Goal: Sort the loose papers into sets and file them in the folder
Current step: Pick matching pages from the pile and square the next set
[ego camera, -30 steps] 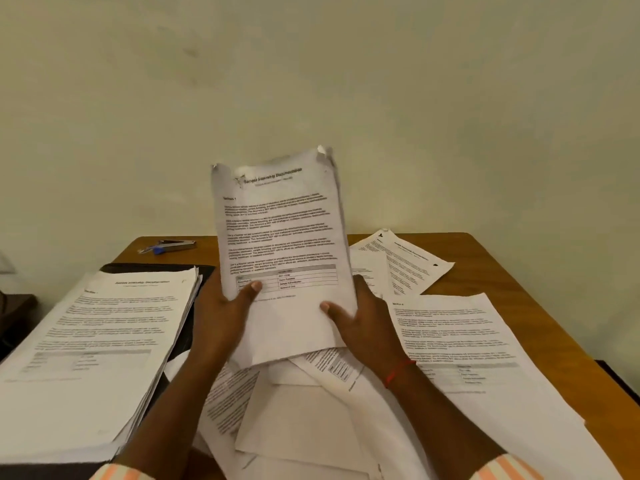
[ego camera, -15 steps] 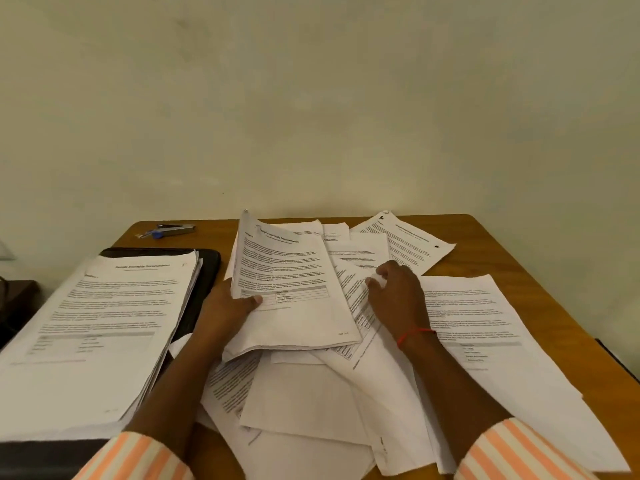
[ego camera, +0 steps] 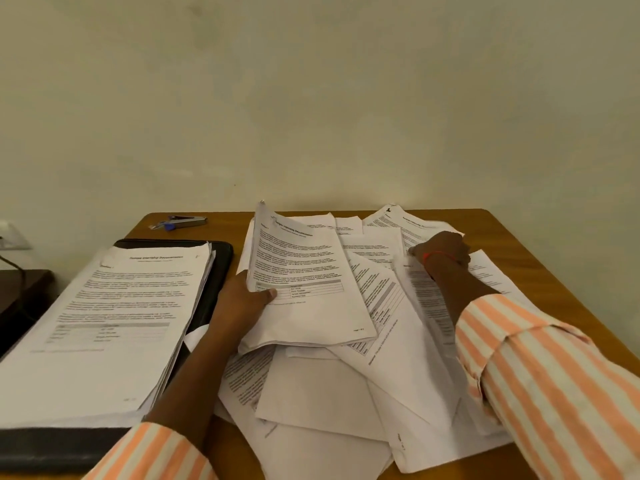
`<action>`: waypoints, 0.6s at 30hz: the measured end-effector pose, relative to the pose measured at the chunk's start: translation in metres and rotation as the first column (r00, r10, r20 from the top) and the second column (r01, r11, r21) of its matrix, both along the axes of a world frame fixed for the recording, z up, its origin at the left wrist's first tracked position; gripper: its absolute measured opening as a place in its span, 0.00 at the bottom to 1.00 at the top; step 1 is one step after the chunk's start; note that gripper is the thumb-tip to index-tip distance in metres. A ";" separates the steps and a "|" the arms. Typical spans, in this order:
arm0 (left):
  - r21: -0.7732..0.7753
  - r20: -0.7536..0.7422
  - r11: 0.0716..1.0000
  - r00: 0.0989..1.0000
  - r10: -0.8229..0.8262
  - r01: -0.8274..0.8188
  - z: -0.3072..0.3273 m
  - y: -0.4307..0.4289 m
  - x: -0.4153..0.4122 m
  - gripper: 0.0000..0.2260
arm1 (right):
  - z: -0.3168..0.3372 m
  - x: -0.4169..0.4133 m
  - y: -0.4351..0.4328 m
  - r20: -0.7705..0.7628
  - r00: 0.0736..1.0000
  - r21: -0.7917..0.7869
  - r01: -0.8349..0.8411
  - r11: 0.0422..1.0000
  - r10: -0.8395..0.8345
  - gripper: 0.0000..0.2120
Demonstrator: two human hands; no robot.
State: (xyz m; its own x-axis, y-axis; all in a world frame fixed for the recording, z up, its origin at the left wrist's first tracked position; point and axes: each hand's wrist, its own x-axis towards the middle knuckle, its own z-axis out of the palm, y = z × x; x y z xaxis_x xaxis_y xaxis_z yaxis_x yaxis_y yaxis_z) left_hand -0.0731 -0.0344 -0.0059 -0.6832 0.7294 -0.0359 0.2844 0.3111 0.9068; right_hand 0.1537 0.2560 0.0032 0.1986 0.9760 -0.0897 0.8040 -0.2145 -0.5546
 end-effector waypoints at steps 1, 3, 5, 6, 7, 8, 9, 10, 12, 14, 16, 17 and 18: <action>-0.005 -0.004 1.000 1.000 0.001 -0.001 0.000 0.000 -0.001 0.17 | -0.001 -0.002 0.000 -0.061 0.998 0.007 0.003 1.000 -0.002 0.41; -0.008 -0.009 1.000 1.000 0.001 -0.001 -0.001 0.001 -0.001 0.17 | -0.002 -0.001 0.002 -0.135 0.991 0.027 -0.015 1.000 0.018 0.38; -0.006 0.002 1.000 1.000 0.006 -0.006 -0.003 0.001 -0.002 0.17 | -0.002 0.003 0.003 -0.177 0.983 0.037 -0.035 0.999 0.041 0.30; -0.005 0.006 1.000 1.000 0.006 -0.006 -0.003 0.001 -0.002 0.16 | -0.003 0.006 0.004 -0.219 0.975 0.048 -0.030 0.998 0.040 0.25; -0.001 0.008 1.000 1.000 0.005 -0.005 -0.004 0.001 -0.002 0.16 | -0.004 0.007 0.001 -0.268 0.962 0.077 -0.022 0.997 0.042 0.21; 0.005 0.007 1.000 1.000 0.000 0.000 -0.005 0.001 -0.003 0.16 | -0.008 0.008 -0.002 -0.324 0.944 0.128 -0.020 0.992 0.060 0.18; 0.015 0.007 1.000 1.000 -0.005 0.005 -0.005 0.001 -0.004 0.16 | -0.011 0.008 -0.007 -0.382 0.919 0.200 -0.020 0.980 0.097 0.14; 0.026 0.007 1.000 1.000 -0.008 0.008 -0.006 0.001 -0.005 0.15 | -0.015 0.009 -0.013 -0.440 0.888 0.277 -0.011 0.961 0.138 0.11; 0.048 0.010 0.999 1.000 -0.007 0.006 -0.007 0.001 -0.005 0.15 | -0.020 0.011 -0.027 -0.554 0.805 0.389 0.027 0.921 0.211 0.07; 0.065 0.018 0.998 1.000 -0.001 -0.001 -0.008 0.001 -0.006 0.16 | -0.023 0.015 -0.033 -0.648 0.722 0.410 0.060 0.910 0.244 0.05; 0.074 0.019 0.997 1.000 0.002 -0.003 -0.008 0.001 -0.005 0.16 | -0.021 0.018 -0.035 -0.705 0.658 0.404 0.067 0.912 0.264 0.06; 0.077 0.016 0.997 1.000 0.002 -0.004 -0.007 0.001 -0.005 0.16 | -0.020 0.019 -0.035 -0.721 0.638 0.401 0.064 0.914 0.272 0.07; 0.079 0.015 0.997 1.000 0.001 -0.002 -0.007 0.001 -0.005 0.16 | -0.021 0.020 -0.035 -0.724 0.633 0.396 0.059 0.916 0.272 0.08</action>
